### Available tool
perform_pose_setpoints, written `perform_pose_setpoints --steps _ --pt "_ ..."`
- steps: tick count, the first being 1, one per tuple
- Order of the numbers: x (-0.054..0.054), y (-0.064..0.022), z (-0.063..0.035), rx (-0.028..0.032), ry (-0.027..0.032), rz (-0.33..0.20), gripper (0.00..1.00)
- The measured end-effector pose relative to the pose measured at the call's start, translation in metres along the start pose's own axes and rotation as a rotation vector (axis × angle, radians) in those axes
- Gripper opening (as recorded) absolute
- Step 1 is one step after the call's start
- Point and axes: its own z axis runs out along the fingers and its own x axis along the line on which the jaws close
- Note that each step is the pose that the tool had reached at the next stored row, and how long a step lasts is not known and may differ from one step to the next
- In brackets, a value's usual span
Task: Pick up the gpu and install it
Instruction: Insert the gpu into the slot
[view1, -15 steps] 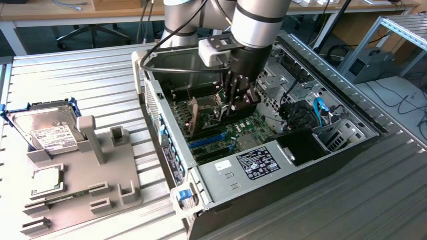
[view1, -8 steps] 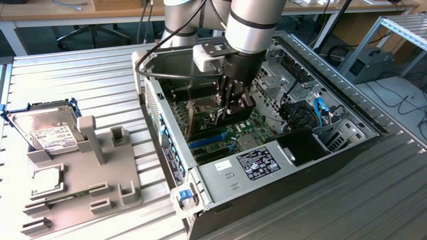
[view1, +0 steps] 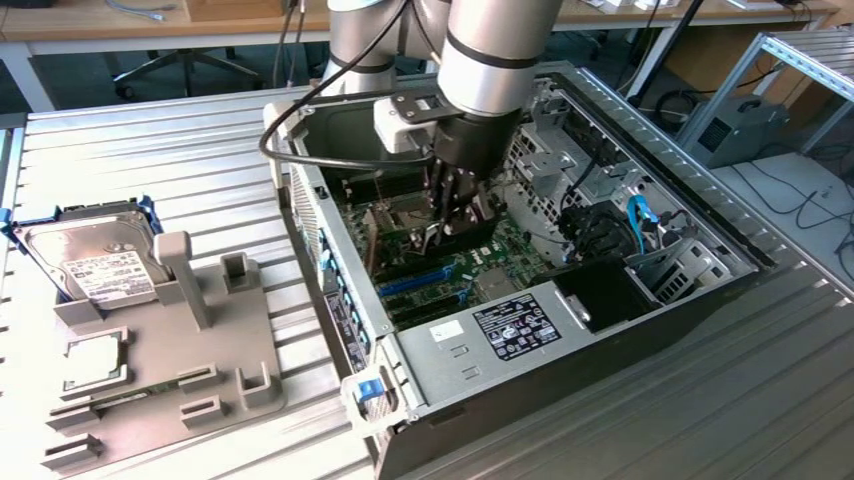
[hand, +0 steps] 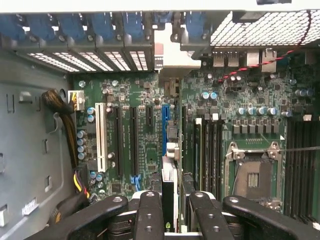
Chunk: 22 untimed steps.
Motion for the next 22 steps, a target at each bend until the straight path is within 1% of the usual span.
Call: perform_pose_setpoints --steps 7,12,18,22 --pt "0.001 0.0064 0.0087 0.0001 -0.0001 0.000 0.26" --pt "0.007 0.0098 0.0134 0.0001 -0.0003 0.000 0.26" --pt "0.007 0.0159 0.0217 0.0001 -0.0002 0.000 0.26" --pt "0.006 0.0191 0.0258 0.0000 0.0011 0.000 0.26"
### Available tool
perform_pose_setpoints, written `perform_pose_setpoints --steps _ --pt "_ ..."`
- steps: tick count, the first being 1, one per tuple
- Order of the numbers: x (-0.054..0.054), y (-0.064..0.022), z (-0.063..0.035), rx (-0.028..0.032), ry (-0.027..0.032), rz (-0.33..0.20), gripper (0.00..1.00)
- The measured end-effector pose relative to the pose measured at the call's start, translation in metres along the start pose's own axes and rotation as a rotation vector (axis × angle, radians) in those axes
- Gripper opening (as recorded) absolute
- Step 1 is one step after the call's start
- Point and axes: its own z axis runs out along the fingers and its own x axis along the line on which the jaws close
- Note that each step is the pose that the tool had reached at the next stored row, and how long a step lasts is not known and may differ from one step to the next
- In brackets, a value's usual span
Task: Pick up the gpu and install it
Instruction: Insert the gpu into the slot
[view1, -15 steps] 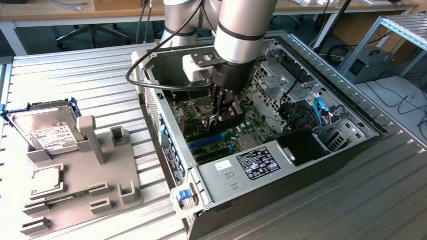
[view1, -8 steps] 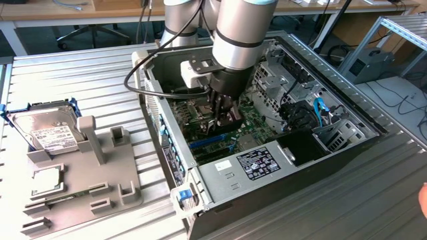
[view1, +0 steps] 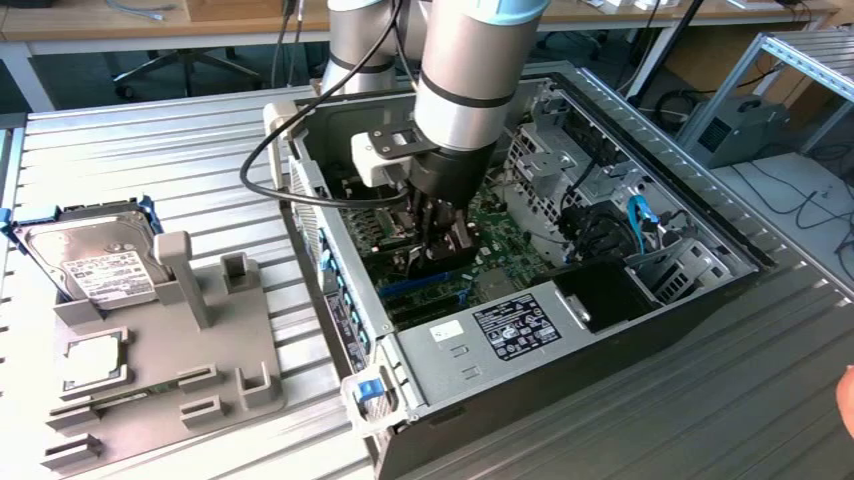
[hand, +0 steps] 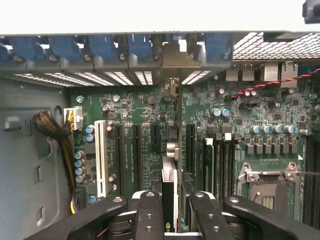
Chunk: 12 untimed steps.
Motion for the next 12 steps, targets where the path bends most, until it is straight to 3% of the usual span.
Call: perform_pose_setpoints --steps 12 --pt "-0.0009 0.0025 0.0073 -0.0001 0.0014 0.002 0.26"
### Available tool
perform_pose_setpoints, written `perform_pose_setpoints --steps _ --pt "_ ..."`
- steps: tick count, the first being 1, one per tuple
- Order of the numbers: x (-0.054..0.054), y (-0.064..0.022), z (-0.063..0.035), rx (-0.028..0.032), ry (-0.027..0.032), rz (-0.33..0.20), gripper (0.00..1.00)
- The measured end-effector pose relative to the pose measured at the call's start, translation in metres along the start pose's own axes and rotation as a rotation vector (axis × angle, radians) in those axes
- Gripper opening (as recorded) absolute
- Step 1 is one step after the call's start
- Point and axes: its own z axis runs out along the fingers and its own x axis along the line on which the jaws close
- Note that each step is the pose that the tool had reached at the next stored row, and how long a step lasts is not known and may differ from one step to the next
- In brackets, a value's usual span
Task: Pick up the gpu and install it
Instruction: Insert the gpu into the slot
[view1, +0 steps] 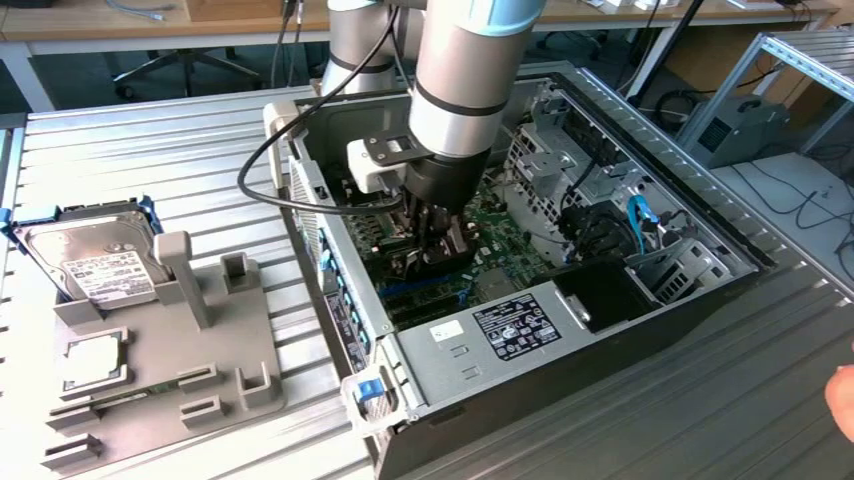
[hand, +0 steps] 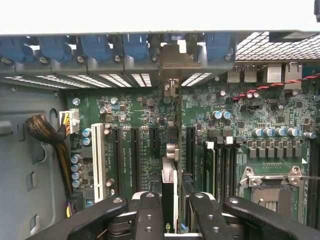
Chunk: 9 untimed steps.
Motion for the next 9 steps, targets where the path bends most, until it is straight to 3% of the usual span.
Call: perform_pose_setpoints --steps 9 --pt "0.0000 0.0002 0.0012 0.0002 -0.0002 0.000 0.26"
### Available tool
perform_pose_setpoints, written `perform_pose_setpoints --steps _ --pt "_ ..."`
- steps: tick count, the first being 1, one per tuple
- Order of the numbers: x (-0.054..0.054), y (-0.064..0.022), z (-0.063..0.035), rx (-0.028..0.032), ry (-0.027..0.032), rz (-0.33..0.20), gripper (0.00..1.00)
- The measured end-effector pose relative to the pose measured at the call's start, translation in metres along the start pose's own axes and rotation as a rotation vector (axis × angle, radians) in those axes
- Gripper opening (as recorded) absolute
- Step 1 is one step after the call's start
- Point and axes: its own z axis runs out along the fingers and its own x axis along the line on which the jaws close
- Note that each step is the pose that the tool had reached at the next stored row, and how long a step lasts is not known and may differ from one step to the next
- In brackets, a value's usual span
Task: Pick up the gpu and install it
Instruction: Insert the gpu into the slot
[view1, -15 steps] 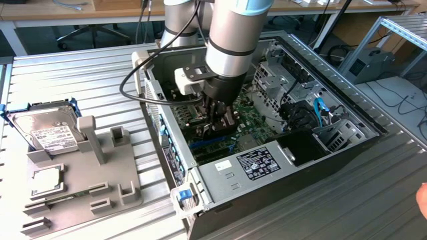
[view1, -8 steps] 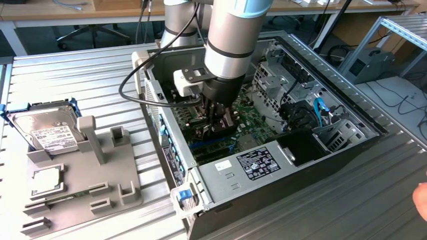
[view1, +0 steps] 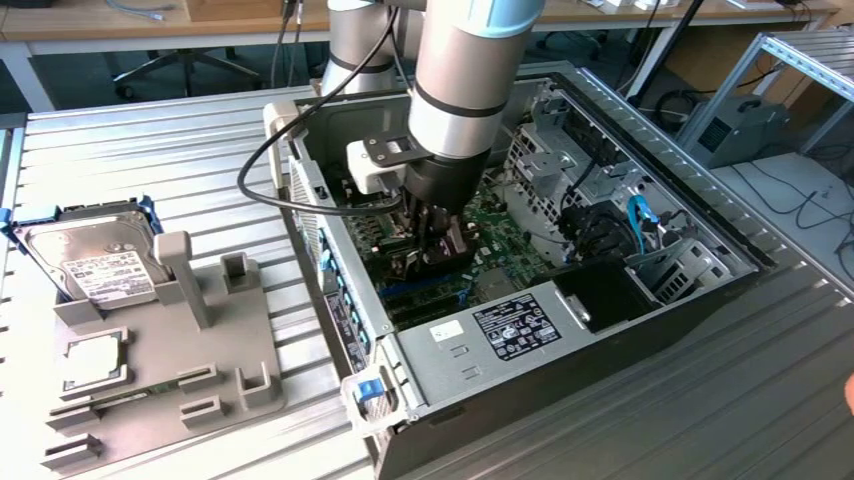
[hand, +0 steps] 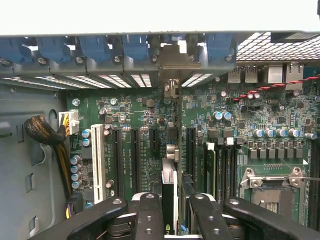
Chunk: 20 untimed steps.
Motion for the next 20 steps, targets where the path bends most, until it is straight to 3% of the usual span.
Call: perform_pose_setpoints --steps 8,20 --pt "0.0000 0.0017 -0.0019 0.0042 -0.0004 0.000 0.26" --pt "0.0000 0.0020 -0.0025 0.0044 -0.0001 0.003 0.26"
